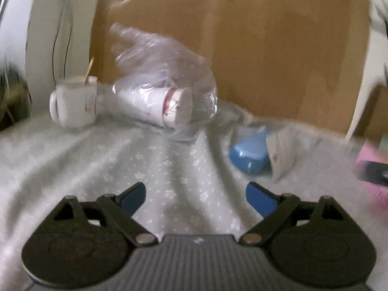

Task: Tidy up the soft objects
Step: 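Move the right gripper down to the coloured-pen card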

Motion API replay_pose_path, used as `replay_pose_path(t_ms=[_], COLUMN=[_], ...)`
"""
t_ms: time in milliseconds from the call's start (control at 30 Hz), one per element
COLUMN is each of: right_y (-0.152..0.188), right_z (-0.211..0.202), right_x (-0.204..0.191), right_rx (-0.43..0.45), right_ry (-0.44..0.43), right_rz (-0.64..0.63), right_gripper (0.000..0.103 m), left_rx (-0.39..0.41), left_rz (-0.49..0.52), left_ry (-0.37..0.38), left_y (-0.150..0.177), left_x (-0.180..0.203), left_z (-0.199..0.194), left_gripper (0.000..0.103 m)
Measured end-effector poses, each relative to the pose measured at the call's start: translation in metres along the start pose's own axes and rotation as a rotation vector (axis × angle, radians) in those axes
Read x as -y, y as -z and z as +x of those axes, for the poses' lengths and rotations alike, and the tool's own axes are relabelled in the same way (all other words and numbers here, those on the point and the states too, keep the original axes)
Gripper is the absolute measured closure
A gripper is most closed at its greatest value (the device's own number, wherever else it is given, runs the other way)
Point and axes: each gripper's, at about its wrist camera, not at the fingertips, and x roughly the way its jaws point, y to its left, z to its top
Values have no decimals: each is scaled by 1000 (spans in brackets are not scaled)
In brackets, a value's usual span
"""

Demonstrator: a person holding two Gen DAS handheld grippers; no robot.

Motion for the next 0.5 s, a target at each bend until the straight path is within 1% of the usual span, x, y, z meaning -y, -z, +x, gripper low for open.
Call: replay_pose_path(t_ms=[33,100,200,267,300,333,367,400,467,500], right_y=[-10,-29,-46,-52,-55,-55,-53,-50,-45,-43], right_z=[20,61,109,136,147,150,150,144,123,110], right_x=[-4,-12,-16,-16,-17,-18,-15,-12,-3,2], right_rx=[-14,-38,-93,-132,-155,-175,-194,-193,-156,-145], right_ry=[-3,13,72,116,161,193,198,181,166,164], right_rz=[44,114,203,212,187,173,177,190,217,224], right_gripper=[33,32,31,31,32,34,37,40,41,49], left_rx=[0,4,22,21,15,7,-2,-14,-39,-51], left_rz=[-17,-7,28,29,22,11,2,-7,-23,-31], left_ry=[6,15,20,23,26,30,34,38,40,41], left_y=[-1,0,0,-1,-1,-2,-1,-2,-3,-3], left_x=[-1,1,8,9,8,6,5,3,1,-1], left_z=[2,1,-1,0,0,1,0,2,6,7], left_gripper=[10,10,9,8,8,8,8,8,8,7])
